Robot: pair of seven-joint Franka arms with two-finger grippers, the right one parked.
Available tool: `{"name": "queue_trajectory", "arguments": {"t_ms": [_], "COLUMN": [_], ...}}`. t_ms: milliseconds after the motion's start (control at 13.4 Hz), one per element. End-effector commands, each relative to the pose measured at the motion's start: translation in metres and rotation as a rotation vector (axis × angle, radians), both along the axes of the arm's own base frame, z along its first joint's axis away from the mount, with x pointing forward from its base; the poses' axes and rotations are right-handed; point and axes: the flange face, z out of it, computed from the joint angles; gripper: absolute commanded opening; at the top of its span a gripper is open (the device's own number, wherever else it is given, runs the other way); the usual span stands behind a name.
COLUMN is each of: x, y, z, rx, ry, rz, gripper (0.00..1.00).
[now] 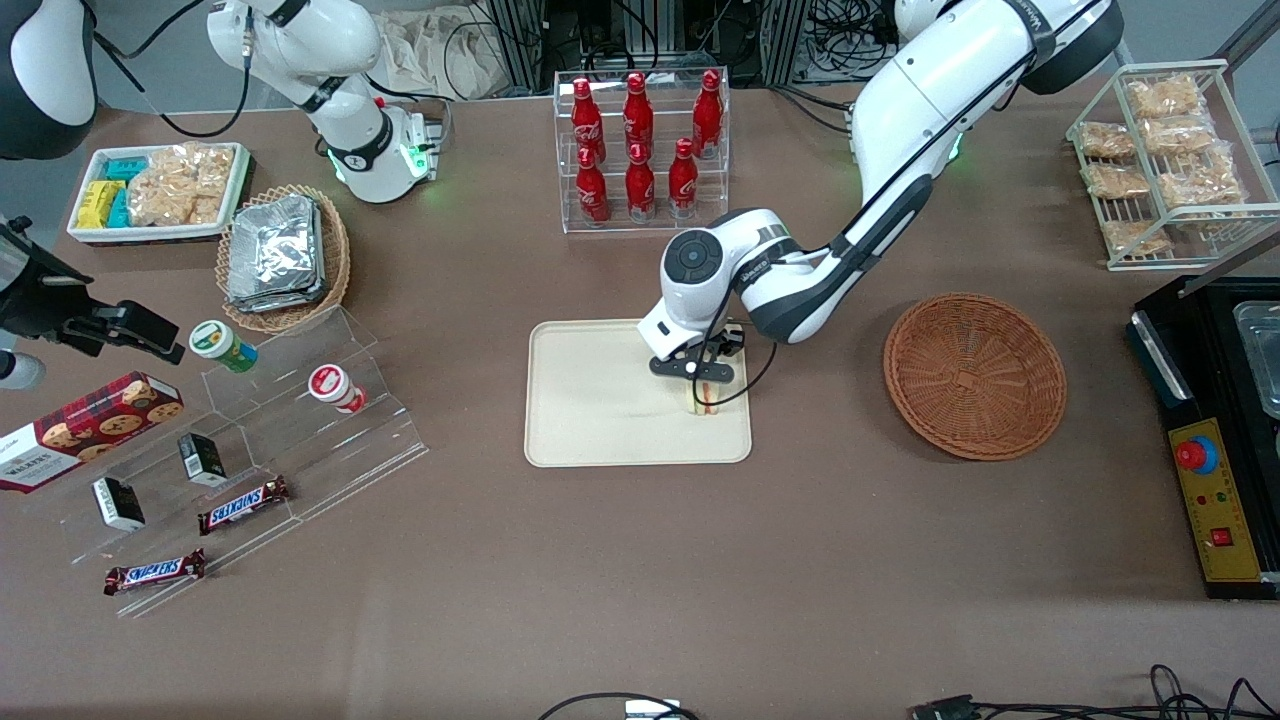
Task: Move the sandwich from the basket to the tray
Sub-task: 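Open the left gripper and release the sandwich on the tray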
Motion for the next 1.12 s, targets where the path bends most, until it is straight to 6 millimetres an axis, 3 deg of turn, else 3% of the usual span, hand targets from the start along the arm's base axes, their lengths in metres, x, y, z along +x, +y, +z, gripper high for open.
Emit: {"name": "queue_trajectory", "arguments": {"t_ms": [0,150,524,748,1048], "x": [0.008,0.020,0.082,0.133,0.154], "y": [-0.001,0.001,0.027,0.081,0.133], "z": [0.010,0.035,0.098,0.136,0.182], "rx": [0.011,-0.005,0.005,0.019,0.049], "ry": [-0.030,-0.065,-0.068,-0.045,-0.083], "rz": [0.025,0.051,0.200,0.336,0.417], "gripper": [1.00,1.00,1.00,1.00,1.00]}}
